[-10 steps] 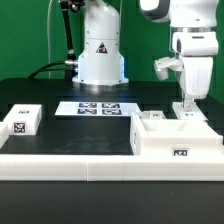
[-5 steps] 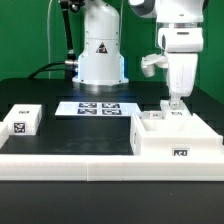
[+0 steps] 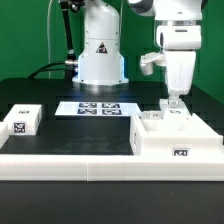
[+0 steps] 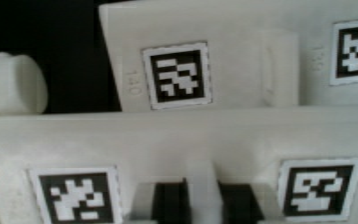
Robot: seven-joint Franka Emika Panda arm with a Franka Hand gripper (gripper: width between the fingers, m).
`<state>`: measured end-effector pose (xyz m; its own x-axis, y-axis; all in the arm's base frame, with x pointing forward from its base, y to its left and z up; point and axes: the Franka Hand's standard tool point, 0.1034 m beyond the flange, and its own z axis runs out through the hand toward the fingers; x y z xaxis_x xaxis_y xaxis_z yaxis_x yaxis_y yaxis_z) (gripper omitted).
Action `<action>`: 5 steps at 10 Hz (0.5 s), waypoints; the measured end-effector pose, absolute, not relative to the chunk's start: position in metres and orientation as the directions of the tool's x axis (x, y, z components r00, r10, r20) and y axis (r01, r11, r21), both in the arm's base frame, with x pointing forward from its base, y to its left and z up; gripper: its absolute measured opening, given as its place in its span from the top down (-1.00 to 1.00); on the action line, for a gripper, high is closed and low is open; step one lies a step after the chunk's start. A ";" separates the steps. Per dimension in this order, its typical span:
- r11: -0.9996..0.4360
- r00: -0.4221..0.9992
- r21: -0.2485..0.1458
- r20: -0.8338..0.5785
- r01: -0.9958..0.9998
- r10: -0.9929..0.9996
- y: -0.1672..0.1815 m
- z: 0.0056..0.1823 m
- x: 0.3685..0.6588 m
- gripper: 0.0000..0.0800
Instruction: Assemble cabinet
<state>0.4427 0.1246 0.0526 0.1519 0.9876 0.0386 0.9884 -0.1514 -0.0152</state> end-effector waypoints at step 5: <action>-0.158 0.158 -0.019 0.030 0.987 0.987 0.122 0.057 0.445 0.83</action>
Offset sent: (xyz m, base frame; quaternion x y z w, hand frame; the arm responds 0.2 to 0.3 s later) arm 0.0033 -0.0003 0.0131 -0.0133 0.0015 0.0104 0.9999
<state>0.4448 0.1219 0.0571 0.1582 0.9869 0.0303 0.9873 -0.1576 -0.0192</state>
